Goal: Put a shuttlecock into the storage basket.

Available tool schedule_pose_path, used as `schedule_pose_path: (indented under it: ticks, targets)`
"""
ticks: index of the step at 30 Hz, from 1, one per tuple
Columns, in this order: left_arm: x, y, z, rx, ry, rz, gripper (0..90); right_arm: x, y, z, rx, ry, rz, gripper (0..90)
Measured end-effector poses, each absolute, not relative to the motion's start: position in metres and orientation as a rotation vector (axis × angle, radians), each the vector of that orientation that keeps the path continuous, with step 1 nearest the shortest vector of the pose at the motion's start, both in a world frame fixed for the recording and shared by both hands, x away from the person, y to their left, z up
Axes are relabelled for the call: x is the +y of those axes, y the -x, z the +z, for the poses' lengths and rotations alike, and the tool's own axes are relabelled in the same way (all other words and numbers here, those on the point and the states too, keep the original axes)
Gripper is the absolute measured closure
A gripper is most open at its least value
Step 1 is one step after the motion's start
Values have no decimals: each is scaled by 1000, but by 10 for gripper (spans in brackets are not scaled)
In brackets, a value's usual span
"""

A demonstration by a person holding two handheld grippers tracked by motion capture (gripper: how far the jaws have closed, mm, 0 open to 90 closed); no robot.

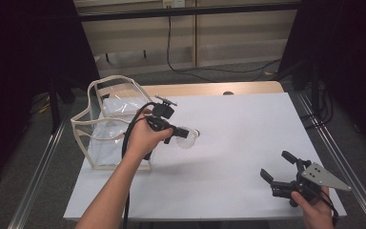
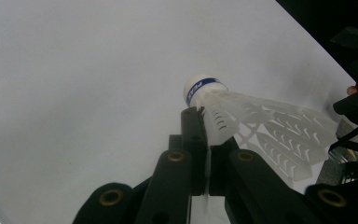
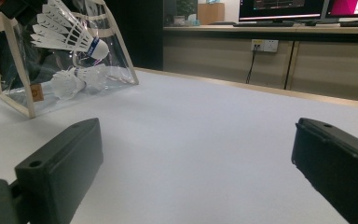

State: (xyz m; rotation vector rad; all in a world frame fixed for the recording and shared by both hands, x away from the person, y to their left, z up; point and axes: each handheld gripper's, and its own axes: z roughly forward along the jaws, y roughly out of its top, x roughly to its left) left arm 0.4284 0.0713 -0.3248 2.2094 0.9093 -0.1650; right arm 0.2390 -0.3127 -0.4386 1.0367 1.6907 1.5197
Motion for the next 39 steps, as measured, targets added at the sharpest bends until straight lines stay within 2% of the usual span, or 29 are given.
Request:
schedule_pose_path:
  ticks: [39]
  targets:
    - [82, -431, -281, 911, -2207, -195, 898, -313, -239, -439, 1691, -1039, 1523, 16]
